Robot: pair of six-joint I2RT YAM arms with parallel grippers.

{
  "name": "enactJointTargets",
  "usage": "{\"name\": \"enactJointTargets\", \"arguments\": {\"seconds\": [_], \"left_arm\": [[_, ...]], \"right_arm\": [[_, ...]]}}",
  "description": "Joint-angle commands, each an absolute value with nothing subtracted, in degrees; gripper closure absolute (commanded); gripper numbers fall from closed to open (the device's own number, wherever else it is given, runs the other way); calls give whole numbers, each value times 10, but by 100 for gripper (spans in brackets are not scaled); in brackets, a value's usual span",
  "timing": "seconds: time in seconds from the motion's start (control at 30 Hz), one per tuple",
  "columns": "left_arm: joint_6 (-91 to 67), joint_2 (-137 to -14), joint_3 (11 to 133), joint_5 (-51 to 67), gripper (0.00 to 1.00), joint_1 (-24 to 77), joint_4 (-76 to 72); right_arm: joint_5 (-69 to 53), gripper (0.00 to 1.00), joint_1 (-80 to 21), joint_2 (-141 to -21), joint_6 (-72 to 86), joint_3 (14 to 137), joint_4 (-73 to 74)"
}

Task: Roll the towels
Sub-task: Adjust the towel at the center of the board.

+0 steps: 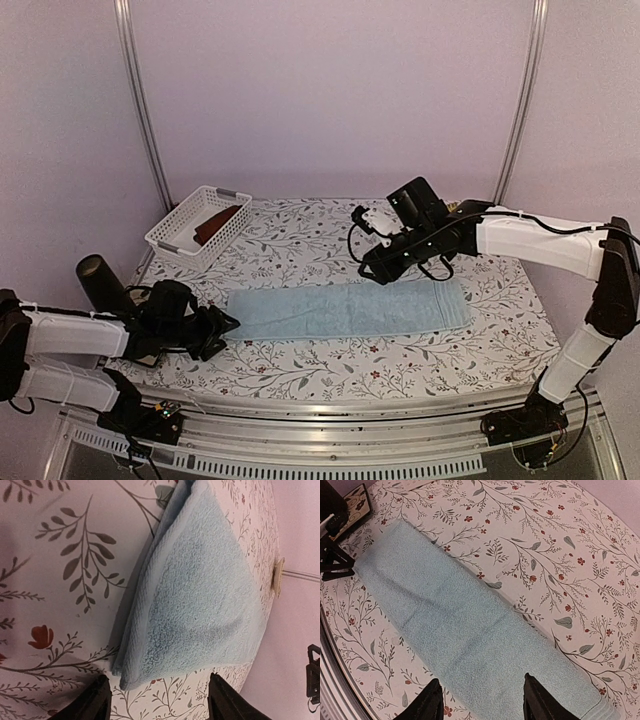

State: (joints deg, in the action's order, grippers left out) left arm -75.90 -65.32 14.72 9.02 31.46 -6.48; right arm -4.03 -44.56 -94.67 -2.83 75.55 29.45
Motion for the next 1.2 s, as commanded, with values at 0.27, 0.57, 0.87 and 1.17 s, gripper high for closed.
{"name": "enactJointTargets", "arguments": {"seconds": [0.27, 0.57, 0.87, 1.17], "left_arm": [[-812, -699, 136, 25, 57, 325, -41], [-813, -710, 152, 4, 77, 325, -25], [-802, -731, 161, -7, 90, 325, -31], [-773, -745, 193, -12, 100, 325, -21]], "right_arm": [[-10, 44, -445, -916, -49, 736, 296], [-9, 44, -445, -917, -59, 733, 296], [-9, 44, -445, -917, -66, 728, 298], [-8, 44, -445, -916, -70, 728, 306]]}}
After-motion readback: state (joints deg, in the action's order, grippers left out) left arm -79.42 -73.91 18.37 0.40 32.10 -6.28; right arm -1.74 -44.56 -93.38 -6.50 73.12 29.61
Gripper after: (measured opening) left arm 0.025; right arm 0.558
